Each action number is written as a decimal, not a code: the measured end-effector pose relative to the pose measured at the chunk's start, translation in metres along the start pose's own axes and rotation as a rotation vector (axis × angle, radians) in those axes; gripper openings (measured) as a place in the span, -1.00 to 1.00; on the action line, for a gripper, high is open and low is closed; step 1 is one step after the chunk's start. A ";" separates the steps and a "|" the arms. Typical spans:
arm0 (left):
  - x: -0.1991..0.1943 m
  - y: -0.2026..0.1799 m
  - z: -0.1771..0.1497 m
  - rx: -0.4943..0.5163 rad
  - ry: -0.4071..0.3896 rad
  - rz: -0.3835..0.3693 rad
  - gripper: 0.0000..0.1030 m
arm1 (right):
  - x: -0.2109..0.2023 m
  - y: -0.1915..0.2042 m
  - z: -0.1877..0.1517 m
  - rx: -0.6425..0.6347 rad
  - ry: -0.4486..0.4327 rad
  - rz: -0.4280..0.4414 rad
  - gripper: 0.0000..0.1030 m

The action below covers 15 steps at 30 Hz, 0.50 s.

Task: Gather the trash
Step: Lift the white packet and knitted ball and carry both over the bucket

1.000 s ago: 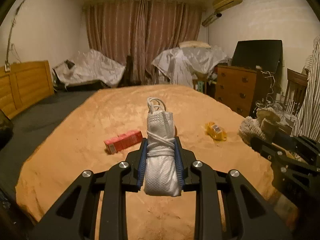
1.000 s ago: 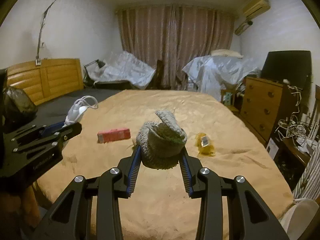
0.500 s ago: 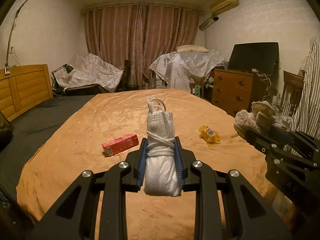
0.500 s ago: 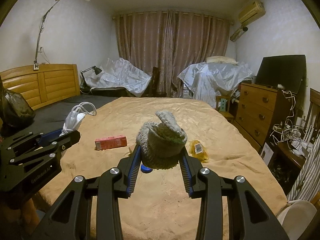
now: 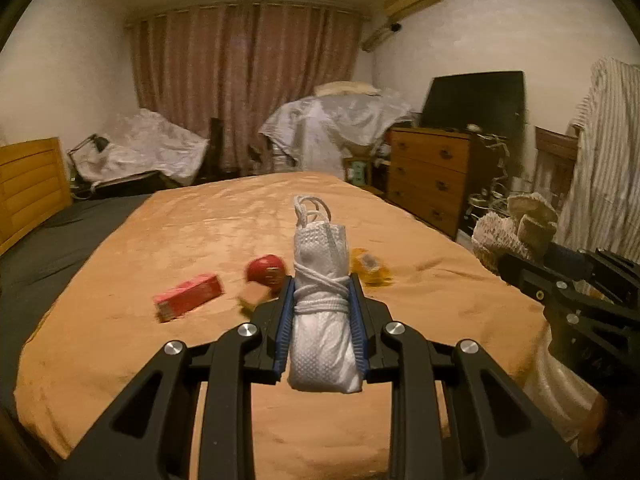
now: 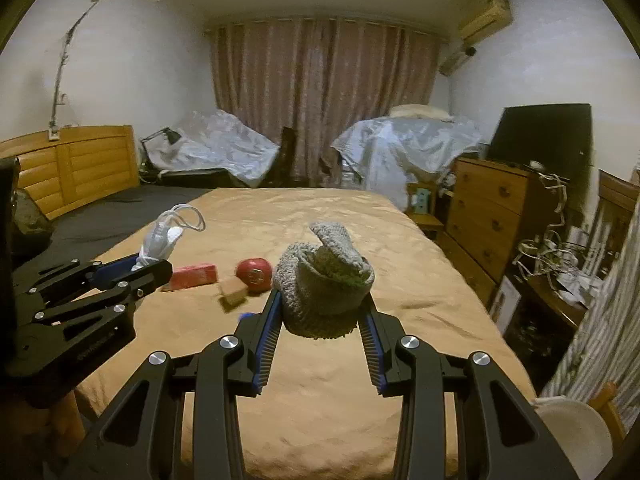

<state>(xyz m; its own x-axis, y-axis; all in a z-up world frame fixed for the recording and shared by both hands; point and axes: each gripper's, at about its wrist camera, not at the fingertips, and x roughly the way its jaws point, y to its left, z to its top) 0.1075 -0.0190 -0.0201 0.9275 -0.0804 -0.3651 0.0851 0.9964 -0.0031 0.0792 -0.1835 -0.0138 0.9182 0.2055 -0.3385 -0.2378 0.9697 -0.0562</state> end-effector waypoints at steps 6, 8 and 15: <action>0.006 -0.038 0.001 0.038 0.009 -0.078 -0.52 | -0.026 -0.056 -0.011 0.032 0.017 -0.078 -0.24; 0.007 -0.049 0.002 0.049 0.011 -0.101 -0.52 | -0.037 -0.075 -0.017 0.042 0.024 -0.106 -0.24; 0.013 -0.095 0.008 0.095 0.024 -0.190 -0.52 | -0.065 -0.139 -0.026 0.088 0.055 -0.171 -0.24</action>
<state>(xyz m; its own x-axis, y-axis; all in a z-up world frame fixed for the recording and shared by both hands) 0.1144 -0.1148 -0.0176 0.8829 -0.2644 -0.3881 0.2922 0.9563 0.0133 0.0449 -0.3353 -0.0082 0.9237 0.0321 -0.3818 -0.0496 0.9981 -0.0360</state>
